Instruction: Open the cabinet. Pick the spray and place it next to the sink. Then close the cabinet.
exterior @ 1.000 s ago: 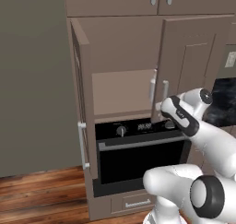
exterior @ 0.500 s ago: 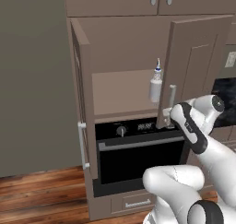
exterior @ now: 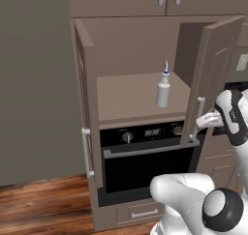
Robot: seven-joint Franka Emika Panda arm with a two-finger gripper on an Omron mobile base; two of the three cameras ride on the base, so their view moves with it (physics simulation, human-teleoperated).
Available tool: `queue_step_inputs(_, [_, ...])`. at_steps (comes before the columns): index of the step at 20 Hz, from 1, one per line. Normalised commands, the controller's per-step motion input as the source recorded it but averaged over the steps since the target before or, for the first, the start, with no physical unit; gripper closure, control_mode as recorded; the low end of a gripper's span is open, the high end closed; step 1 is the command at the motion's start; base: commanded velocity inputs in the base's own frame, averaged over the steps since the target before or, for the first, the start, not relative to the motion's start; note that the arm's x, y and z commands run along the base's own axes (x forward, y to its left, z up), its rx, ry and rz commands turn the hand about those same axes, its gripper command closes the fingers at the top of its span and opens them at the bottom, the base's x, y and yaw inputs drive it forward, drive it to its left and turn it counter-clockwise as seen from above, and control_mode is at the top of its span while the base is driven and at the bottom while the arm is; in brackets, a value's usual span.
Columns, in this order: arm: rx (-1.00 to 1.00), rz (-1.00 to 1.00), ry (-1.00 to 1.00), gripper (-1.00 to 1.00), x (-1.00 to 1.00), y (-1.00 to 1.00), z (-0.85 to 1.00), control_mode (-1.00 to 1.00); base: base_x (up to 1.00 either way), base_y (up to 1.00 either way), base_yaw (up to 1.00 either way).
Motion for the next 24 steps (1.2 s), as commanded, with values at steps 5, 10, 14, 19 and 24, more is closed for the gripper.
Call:
queue_step_inputs(5, [0.09,0.0,-0.11,1.0,-0.2,-0.95,0.09,-1.0,0.0,0.0,0.0])
queue_step_inputs(10, [0.07,0.0,-0.08,1.0,-0.16,-0.42,0.0,-1.0,0.0,0.0,0.0])
queue_step_inputs(14, [0.0,0.0,-0.07,-1.0,-0.02,0.08,-0.05,-1.0,0.0,0.0,0.0])
queue_step_inputs(19, [0.0,0.0,-0.2,-1.0,-0.13,0.08,-0.13,-1.0,0.0,0.0,0.0])
queue_step_inputs(24, [0.0,0.0,-0.26,-1.0,-0.54,0.02,0.0,-1.0,0.0,0.0,0.0])
